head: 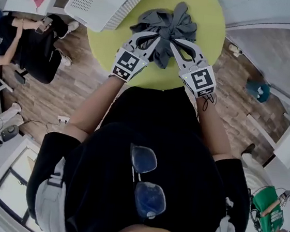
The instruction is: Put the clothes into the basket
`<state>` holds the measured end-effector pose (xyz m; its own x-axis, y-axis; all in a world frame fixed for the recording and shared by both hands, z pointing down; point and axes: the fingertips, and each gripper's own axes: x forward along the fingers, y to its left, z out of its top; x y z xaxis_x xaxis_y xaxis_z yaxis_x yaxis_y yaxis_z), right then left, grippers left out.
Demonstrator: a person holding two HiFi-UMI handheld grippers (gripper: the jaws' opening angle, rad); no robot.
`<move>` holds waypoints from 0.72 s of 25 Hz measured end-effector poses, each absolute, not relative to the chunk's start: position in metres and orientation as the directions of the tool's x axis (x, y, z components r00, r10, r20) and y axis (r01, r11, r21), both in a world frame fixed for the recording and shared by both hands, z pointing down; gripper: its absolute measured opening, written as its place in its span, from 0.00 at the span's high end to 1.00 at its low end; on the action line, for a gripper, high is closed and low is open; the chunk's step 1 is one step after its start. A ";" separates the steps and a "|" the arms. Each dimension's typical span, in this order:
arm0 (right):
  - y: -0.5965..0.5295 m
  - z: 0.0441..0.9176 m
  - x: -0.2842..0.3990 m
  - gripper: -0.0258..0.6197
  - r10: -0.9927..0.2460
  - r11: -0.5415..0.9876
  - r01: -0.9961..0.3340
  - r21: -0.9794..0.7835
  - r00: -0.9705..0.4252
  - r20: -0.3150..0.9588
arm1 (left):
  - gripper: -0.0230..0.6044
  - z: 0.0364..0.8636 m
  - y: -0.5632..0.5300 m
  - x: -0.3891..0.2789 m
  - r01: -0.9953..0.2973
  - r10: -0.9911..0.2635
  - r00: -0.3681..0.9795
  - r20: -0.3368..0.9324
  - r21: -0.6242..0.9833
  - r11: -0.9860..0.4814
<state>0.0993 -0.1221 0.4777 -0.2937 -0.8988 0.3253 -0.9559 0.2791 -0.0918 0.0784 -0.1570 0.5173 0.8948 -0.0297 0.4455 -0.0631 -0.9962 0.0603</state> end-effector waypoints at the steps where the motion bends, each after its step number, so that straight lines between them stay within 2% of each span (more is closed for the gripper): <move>1: -0.125 0.482 0.101 0.91 -0.902 0.259 -0.962 -0.089 -0.274 0.333 | 0.94 0.525 -0.158 0.081 -0.053 -0.018 0.886 0.463 0.061 -0.997; 8: -0.134 0.519 0.118 0.91 -0.897 0.146 -0.988 -0.050 -0.154 0.414 | 0.92 0.595 -0.166 0.097 -0.027 0.030 0.794 0.607 0.084 -0.996; 13: -0.128 0.533 0.125 0.91 -0.896 0.097 -0.993 -0.073 -0.120 0.429 | 0.76 0.647 -0.158 0.101 -0.016 0.140 0.684 0.716 0.207 -0.978; 18: -0.118 0.543 0.133 0.91 -0.895 0.051 -0.992 -0.114 -0.096 0.436 | 0.62 0.694 -0.159 0.107 -0.035 0.144 0.568 0.810 0.198 -0.980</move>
